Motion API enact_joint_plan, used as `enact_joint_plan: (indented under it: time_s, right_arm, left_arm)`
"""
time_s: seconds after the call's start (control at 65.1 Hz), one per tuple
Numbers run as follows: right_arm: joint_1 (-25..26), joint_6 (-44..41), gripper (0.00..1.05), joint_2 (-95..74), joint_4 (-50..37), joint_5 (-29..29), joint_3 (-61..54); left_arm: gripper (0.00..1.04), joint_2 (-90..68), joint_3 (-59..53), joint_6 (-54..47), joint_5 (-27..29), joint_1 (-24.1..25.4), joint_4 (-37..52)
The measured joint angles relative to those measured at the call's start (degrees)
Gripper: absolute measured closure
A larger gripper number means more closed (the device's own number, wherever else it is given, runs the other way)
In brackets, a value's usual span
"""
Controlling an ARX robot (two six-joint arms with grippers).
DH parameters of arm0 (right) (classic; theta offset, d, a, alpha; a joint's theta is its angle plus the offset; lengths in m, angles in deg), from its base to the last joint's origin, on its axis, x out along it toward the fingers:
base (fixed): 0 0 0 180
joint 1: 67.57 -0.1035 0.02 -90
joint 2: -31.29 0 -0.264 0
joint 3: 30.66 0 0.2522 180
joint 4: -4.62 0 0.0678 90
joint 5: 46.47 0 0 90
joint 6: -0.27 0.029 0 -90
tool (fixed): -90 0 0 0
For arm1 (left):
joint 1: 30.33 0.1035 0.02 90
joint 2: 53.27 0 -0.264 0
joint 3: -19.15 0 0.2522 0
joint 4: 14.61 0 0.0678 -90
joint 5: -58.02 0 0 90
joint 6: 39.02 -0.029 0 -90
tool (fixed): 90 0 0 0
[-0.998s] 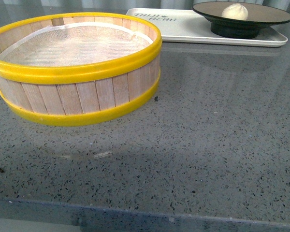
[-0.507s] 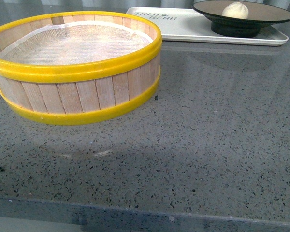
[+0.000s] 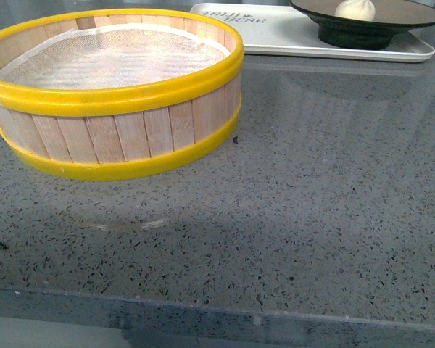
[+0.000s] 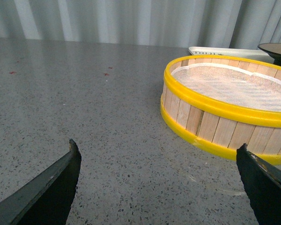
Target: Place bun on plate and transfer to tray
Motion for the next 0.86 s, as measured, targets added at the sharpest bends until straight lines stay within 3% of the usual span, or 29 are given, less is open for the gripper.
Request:
enact_joint_plan:
  time_s: [0.092, 0.23, 0.522, 0.86]
  right_arm:
    - [0.0, 0.0, 0.99, 0.02, 0.04, 0.0, 0.0]
    - [0.0, 0.0, 0.75, 0.02, 0.04, 0.0, 0.0]
    - [0.0, 0.04, 0.07, 0.02, 0.04, 0.0, 0.0]
    - [0.0, 0.04, 0.09, 0.02, 0.04, 0.0, 0.0]
  left_arm:
    - [0.07, 0.0, 0.0, -0.02, 0.0, 0.02, 0.0]
    - [0.07, 0.0, 0.0, 0.0, 0.0, 0.02, 0.0]
    - [0.07, 0.0, 0.02, 0.0, 0.0, 0.0, 0.0]
    - [0.07, 0.0, 0.0, 0.0, 0.0, 0.02, 0.0]
